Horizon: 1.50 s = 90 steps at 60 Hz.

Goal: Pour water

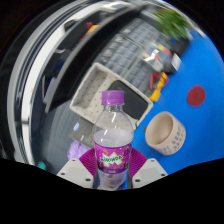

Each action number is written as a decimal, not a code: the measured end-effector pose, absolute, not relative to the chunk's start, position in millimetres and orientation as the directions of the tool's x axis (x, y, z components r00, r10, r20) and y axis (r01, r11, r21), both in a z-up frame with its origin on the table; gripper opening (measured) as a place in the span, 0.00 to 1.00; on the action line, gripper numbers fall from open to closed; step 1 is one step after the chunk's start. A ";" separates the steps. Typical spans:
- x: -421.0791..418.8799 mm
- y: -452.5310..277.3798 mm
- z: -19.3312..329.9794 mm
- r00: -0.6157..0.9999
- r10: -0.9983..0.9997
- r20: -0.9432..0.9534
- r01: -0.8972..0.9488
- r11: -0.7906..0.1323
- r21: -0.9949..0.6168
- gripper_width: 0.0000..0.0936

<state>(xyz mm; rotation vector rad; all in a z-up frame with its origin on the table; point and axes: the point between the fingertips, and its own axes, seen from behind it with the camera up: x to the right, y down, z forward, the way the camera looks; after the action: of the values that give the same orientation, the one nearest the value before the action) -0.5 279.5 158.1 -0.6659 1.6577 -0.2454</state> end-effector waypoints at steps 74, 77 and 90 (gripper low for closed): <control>54.3 210.7 228.1 -0.092 -0.572 -0.815 -0.317 0.793 -0.521 0.42; 56.0 183.0 237.1 -0.071 -0.683 -0.727 -0.275 0.714 -0.644 0.42; 65.8 84.8 225.6 -0.092 -0.937 -0.337 -0.182 0.348 -0.920 0.42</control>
<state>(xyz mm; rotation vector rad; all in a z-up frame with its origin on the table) 65.8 84.8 225.6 -1.0496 1.5409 -0.8844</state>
